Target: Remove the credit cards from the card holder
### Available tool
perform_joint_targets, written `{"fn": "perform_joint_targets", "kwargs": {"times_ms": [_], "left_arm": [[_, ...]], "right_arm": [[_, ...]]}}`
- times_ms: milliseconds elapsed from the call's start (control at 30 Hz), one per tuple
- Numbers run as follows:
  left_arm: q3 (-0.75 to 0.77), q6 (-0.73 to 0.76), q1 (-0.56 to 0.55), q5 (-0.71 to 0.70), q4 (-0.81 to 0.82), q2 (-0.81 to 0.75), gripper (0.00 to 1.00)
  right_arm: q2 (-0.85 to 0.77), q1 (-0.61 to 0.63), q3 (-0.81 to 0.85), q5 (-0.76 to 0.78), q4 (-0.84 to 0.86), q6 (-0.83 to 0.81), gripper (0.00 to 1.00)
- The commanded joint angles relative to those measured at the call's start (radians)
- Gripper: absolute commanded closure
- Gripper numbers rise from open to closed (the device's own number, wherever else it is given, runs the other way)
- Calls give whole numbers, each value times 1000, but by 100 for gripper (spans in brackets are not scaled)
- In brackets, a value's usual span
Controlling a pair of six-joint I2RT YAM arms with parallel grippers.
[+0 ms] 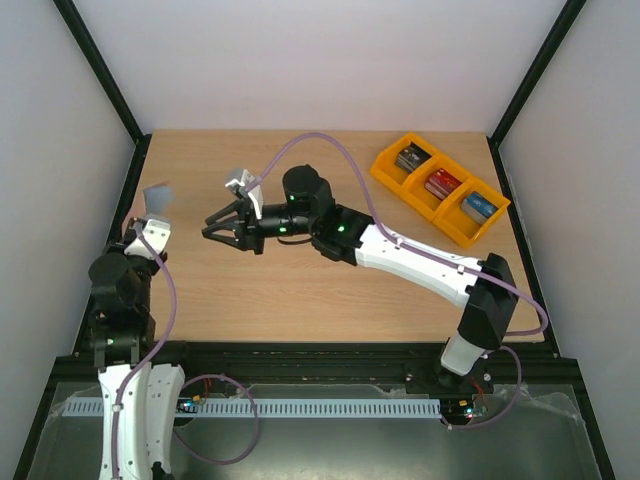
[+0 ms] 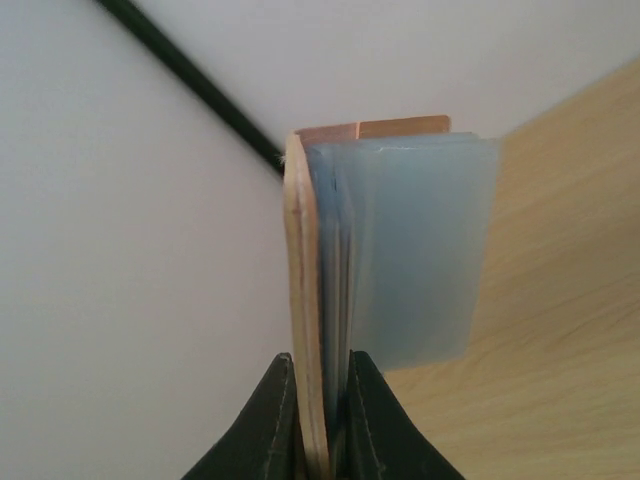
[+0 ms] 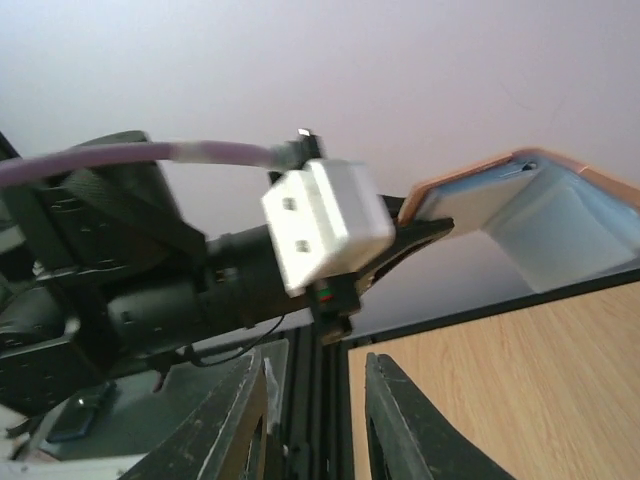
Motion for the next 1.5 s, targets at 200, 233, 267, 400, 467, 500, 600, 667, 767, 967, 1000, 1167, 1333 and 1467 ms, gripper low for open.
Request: {"fn": "perform_joint_targets", "kwargs": {"times_ms": [200, 233, 267, 400, 467, 500, 600, 667, 767, 967, 1000, 1167, 1333, 1467], "left_arm": [[198, -371, -4, 603, -154, -9, 98], [209, -386, -4, 646, -159, -15, 98], [216, -405, -4, 682, -159, -22, 98], [239, -523, -2, 844, -157, -33, 98], [236, -576, -1, 946, -144, -37, 98], [229, -595, 0, 991, -132, -41, 98], [213, -648, 8, 1067, -93, -49, 98], [208, -686, 10, 1137, -72, -50, 98], [197, -754, 10, 1225, -19, -54, 98], [170, -921, 15, 1316, 98, -72, 98], [165, -940, 15, 1315, 112, -76, 98], [147, -1076, 14, 1325, 196, -92, 98], [115, -1079, 14, 1318, 216, -150, 98], [108, -1066, 17, 1312, 203, -173, 98]], "right_arm": [[67, 1, -3, 11, 243, 197, 78], [64, 0, -3, 32, 236, 190, 79], [64, 0, 1, 57, 212, 175, 80], [37, -10, 7, 101, 122, 104, 83], [8, -21, 1, 87, 86, 70, 84], [-7, -31, -3, 84, 70, 54, 86], [-55, -67, -26, 40, 53, 37, 87], [-82, -79, -36, 33, 16, -1, 87], [-115, -84, -38, 33, -68, -87, 87], [-153, -84, -49, -79, -152, -181, 85], [-155, -84, -47, -114, -169, -197, 83], [-186, -84, -44, -187, -293, -339, 81], [-223, -83, -67, -198, -287, -384, 81], [-212, -76, -71, -231, -222, -335, 81]]}}
